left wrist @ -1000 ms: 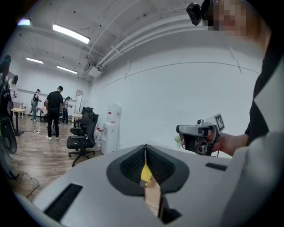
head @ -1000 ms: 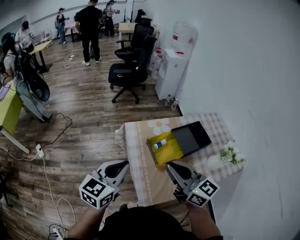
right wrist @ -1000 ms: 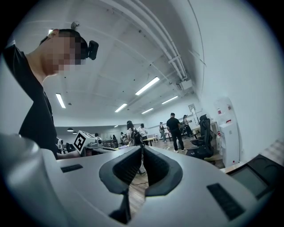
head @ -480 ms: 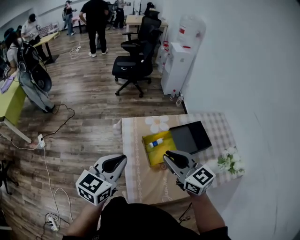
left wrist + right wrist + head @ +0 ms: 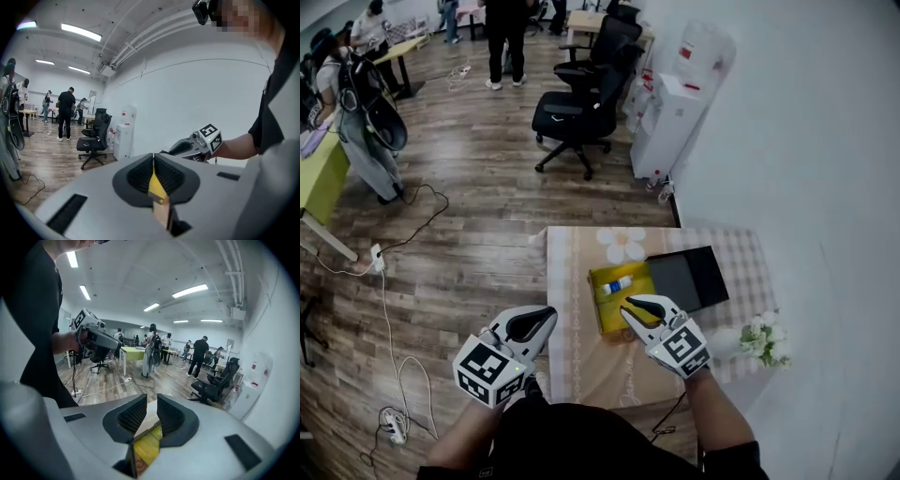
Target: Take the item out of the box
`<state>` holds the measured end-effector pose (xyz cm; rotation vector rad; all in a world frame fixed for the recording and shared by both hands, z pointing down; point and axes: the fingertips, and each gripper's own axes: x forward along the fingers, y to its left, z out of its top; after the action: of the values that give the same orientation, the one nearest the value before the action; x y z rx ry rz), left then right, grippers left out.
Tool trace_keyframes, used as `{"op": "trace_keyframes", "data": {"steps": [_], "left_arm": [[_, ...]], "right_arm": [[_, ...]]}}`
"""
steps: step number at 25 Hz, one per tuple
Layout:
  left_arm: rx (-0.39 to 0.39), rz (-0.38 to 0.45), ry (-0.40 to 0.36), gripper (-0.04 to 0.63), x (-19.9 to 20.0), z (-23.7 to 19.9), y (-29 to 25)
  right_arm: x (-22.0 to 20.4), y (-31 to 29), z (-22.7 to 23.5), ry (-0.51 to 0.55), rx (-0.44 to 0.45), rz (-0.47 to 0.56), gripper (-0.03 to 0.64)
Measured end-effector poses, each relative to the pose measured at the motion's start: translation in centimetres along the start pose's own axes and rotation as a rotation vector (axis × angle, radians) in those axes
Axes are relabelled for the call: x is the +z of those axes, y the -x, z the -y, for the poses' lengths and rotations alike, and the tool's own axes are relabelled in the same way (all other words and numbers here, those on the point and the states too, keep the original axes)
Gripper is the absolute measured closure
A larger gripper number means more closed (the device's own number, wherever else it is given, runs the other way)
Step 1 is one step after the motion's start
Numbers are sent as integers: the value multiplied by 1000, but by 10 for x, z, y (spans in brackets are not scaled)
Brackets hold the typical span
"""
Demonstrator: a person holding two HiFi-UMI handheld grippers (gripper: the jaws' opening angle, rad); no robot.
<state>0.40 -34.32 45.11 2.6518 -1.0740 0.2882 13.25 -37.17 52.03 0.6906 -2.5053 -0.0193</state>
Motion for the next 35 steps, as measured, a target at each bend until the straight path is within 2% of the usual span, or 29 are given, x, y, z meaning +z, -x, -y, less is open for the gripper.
{"op": "trace_keyframes", "data": {"steps": [7, 15, 22, 29, 35], "left_arm": [[-7, -24, 5, 575, -10, -20, -16], [-16, -41, 49, 574, -20, -34, -39], [11, -72, 94, 574, -39, -43, -42], [51, -99, 126, 575, -54, -52, -34], [72, -102, 143, 574, -59, -54, -30]], "right_arm": [[-33, -40, 21, 44, 55, -124, 519], [-78, -82, 40, 101, 130, -257, 501], [-118, -116, 45, 153, 213, -361, 486], [-157, -141, 42, 290, 320, -494, 455], [-191, -150, 48, 369, 344, -600, 453]]}}
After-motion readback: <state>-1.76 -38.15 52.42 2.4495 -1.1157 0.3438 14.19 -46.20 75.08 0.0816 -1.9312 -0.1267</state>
